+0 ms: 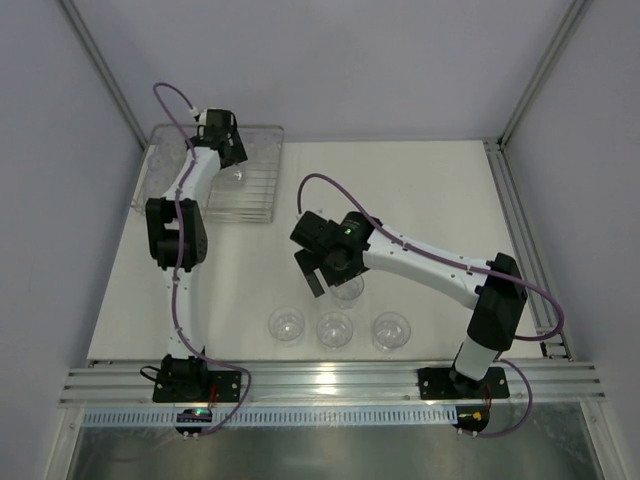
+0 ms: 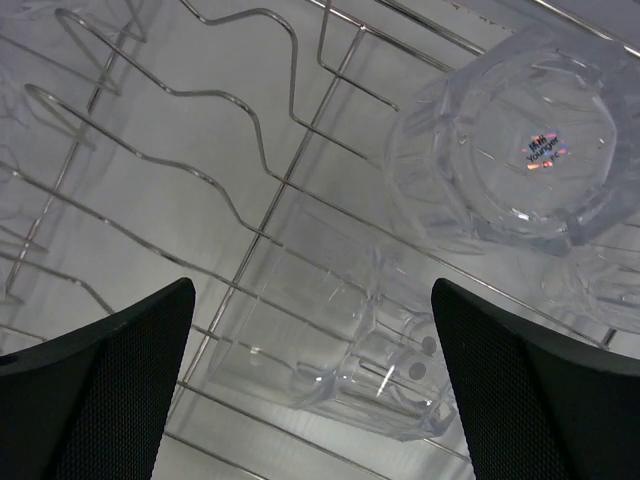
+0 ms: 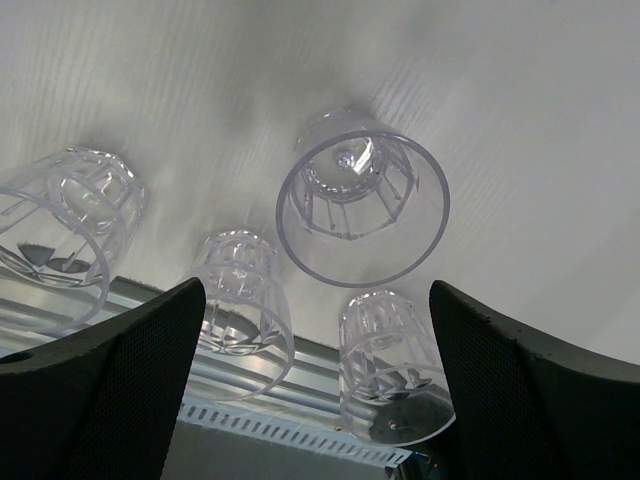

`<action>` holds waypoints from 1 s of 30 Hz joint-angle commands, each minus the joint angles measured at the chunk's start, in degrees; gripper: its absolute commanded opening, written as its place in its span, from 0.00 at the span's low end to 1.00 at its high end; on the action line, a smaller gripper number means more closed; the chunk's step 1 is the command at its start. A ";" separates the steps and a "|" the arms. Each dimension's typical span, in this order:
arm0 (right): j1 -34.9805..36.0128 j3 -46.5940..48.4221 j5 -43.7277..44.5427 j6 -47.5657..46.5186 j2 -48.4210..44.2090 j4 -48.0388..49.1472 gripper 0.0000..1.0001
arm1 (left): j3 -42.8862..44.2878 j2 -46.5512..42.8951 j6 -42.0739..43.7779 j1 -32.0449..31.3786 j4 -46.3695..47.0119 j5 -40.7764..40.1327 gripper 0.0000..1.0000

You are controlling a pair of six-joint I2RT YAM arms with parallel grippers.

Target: Unload the cups from the dish rack

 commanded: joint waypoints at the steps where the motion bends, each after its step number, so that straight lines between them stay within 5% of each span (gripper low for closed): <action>1: -0.55 1.45 2.00 -0.39 -3.40 -1.91 0.95 | 3.05 1.11 4.56 2.57 3.17 7.99 1.00; 9: -1.52 2.24 2.44 -1.54 -2.70 -2.44 0.95 | -4.94 -3.19 4.92 3.37 7.30 22.04 0.95; 20: -1.70 0.75 2.88 -0.04 -2.70 -2.09 0.95 | -14.87 -10.12 1.76 3.45 8.45 35.51 0.63; 30: -1.61 1.10 3.23 0.48 -2.00 -1.56 0.95 | -16.73 -14.62 0.17 3.45 5.29 44.02 0.58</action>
